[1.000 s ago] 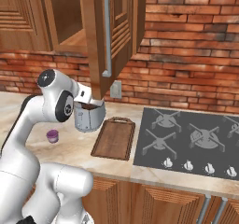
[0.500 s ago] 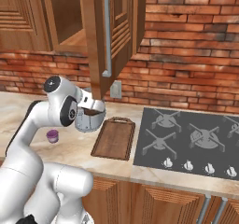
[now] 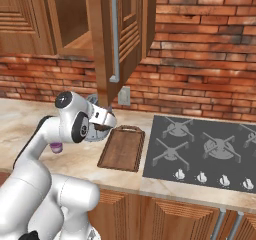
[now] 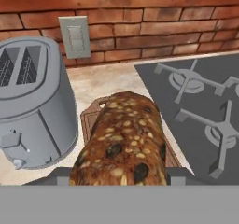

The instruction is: Pick the bread, place it on the cutting board, pick the jam, place it on the counter, and close the cabinet.

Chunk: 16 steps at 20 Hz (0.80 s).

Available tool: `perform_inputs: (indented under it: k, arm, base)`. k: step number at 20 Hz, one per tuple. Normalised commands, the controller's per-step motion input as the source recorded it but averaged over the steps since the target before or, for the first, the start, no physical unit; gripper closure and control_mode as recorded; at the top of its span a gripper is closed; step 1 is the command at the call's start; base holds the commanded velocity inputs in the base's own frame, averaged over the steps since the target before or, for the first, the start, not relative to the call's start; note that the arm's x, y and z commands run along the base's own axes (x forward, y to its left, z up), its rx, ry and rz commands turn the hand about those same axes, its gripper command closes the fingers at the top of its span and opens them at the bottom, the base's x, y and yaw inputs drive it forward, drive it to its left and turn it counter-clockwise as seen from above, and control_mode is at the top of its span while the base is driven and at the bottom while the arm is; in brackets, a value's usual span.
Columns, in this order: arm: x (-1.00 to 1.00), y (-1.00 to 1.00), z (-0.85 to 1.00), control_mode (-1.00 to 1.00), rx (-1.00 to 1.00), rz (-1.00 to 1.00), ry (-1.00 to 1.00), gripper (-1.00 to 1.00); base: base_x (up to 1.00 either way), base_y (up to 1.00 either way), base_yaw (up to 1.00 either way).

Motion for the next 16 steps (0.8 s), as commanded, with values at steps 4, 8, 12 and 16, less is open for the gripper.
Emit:
perform_inputs:
  k: [4, 8, 12, 16]
  arm:
    - [0.08, -0.08, -0.29, -1.0, 0.0, 0.0, 0.03, 1.0]
    - [0.05, -0.05, -0.29, -1.0, 0.0, 0.0, 0.04, 1.0]
    - [0.11, -0.01, -0.32, -1.0, 0.0, 0.0, 0.03, 1.0]
    - [0.15, 0.0, -0.3, -1.0, 0.0, 0.0, 0.02, 1.0]
  base:
    - [0.0, 0.0, 0.0]
    - [0.0, 0.0, 0.0]
    - [0.0, 0.0, 0.0]
    - [0.0, 0.0, 0.0]
